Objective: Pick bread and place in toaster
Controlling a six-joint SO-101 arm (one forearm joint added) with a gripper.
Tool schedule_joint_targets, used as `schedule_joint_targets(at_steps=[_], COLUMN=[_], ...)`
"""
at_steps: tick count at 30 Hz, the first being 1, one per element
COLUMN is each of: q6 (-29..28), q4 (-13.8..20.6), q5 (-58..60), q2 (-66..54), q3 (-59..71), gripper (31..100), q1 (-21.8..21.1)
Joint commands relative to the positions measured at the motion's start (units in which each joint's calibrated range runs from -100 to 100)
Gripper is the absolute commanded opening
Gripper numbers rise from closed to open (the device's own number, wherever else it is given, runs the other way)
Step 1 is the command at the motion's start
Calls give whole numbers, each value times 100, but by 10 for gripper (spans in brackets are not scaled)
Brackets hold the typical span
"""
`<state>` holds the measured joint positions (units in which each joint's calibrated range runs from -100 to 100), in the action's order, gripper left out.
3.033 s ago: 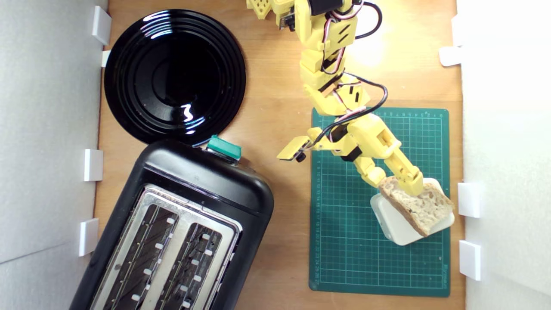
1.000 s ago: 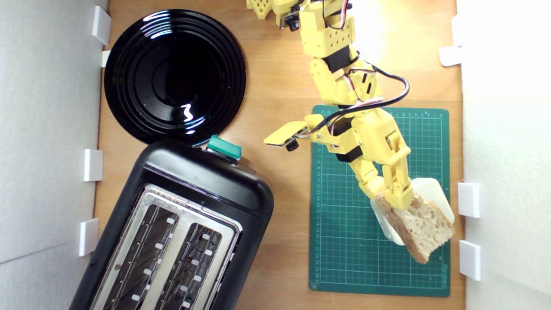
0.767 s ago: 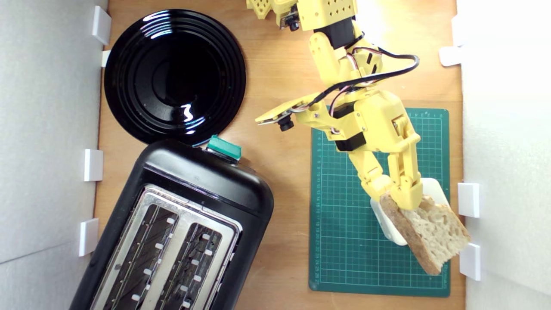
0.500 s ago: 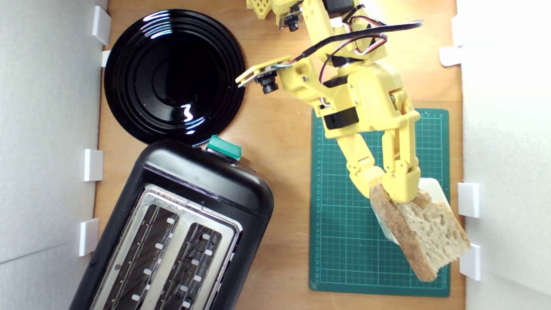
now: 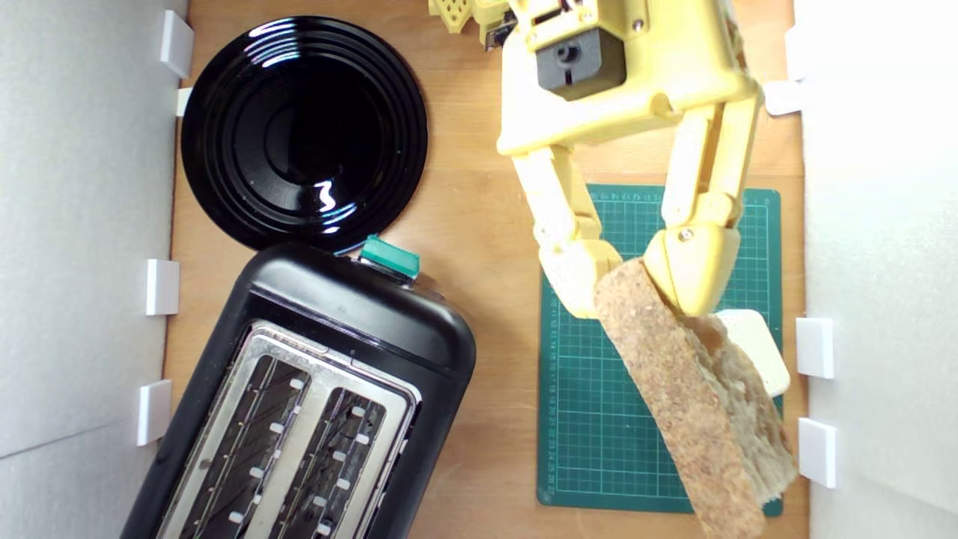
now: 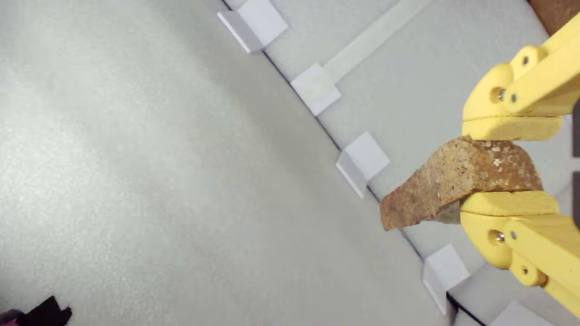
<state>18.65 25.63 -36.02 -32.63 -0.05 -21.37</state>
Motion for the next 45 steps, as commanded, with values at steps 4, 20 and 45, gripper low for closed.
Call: schedule_joint_targets(at_steps=[4,20,45], q6=[1046,2605,2997], q4=[-106,-786,-687], q5=[-1560,-2294,-2260], q2=[-256,-256,1059], q3=[-1634,-2015,-2760], gripper=[556,556,556], q1=[445,2516,3177])
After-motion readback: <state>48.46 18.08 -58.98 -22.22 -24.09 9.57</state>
